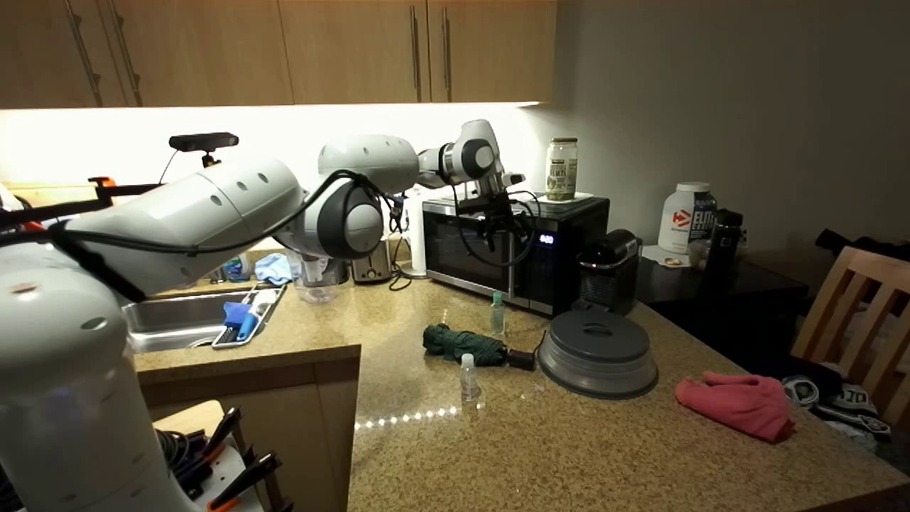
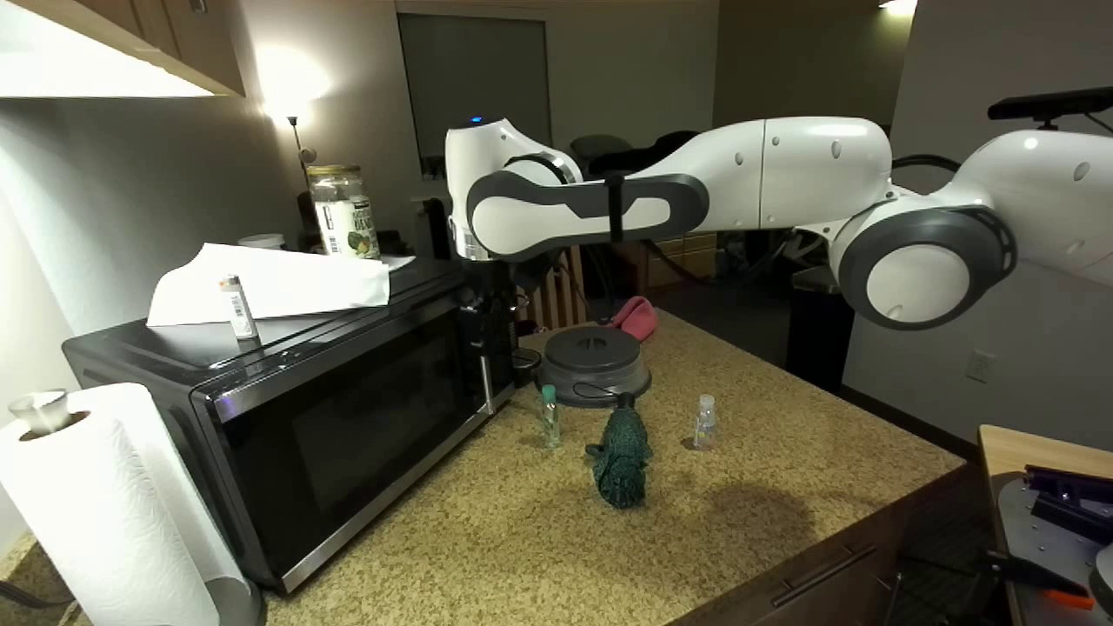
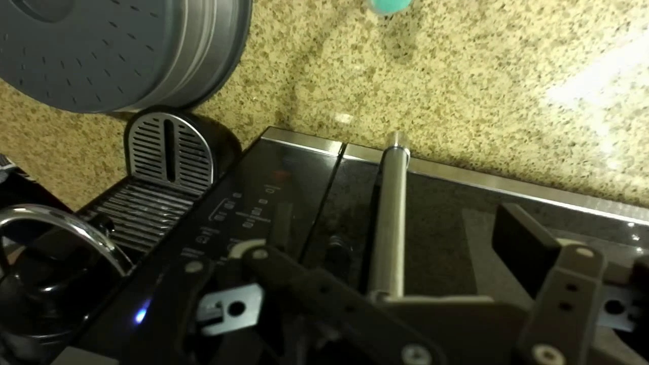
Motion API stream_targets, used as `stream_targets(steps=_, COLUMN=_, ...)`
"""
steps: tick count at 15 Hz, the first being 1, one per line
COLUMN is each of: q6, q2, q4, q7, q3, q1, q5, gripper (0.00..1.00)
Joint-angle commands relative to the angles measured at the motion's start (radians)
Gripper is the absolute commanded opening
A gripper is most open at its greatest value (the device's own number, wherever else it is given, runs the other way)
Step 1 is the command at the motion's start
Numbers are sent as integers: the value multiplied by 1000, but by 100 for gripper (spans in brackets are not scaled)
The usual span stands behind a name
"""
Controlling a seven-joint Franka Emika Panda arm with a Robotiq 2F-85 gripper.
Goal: Open the microwave
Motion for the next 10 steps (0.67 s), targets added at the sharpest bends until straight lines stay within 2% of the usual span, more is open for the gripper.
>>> stream_targets(steps=1, q6=45, q2=-6, q4=-14, q7=47, q3=-8, q1=-21, q5=19, gripper=100)
stream_targets(steps=3, q6=60, q2=-6, q4=-16, q7=51, q3=-8, q1=-30, q5=20, gripper=74)
stream_targets(steps=9, q6=33, q2=-18, q4=-31, q7=-6, q3=-11, q1=-28, q5=7, gripper=34)
stream_targets(steps=10, q6=32, q2=-17, q4=-32, q7=-10, q3=-10, q1=-26, q5=7, gripper=42)
